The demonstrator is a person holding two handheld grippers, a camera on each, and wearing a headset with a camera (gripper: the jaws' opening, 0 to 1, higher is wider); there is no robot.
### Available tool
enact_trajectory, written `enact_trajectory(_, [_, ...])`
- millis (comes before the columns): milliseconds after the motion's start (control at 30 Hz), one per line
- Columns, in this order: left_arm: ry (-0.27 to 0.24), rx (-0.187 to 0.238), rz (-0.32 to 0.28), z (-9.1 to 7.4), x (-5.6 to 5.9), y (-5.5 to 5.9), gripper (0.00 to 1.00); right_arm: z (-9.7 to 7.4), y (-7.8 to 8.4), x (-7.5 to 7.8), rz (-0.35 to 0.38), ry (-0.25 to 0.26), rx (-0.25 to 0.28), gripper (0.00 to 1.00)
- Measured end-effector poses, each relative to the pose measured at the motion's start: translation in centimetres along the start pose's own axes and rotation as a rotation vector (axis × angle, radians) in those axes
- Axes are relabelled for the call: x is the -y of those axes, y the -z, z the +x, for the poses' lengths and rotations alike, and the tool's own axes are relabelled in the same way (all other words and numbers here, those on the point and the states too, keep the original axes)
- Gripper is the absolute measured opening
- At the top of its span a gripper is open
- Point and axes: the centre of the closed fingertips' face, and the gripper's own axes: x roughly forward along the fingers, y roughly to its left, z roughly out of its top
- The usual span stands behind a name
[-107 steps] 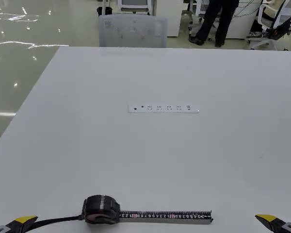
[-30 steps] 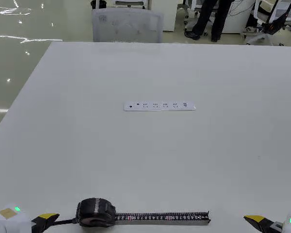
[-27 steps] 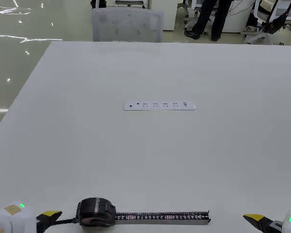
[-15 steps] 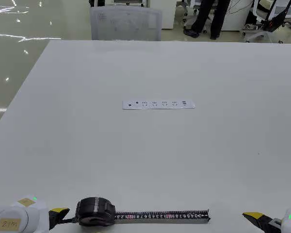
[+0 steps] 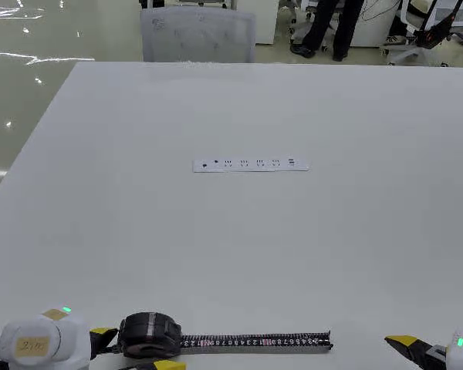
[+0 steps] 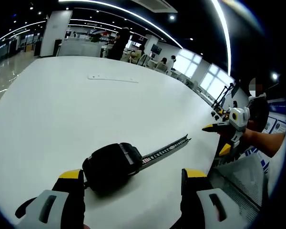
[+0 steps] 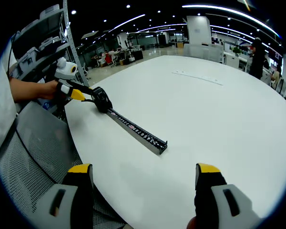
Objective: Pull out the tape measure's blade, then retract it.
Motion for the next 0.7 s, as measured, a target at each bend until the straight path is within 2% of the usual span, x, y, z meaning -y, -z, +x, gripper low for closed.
enact_trajectory(433, [-0.053,-0.008,-0.049,0.3,-0.2,-0.1,0.78,0.4,0.2,-0.1,-0.001,-0.004,0.002,0.88])
enact_trajectory(700, [-0.12,-0.013,-0.051,0.6,-0.5,-0.3,0.75,1.2,0.4,0.0,-0.005,-0.013,-0.006,0.86])
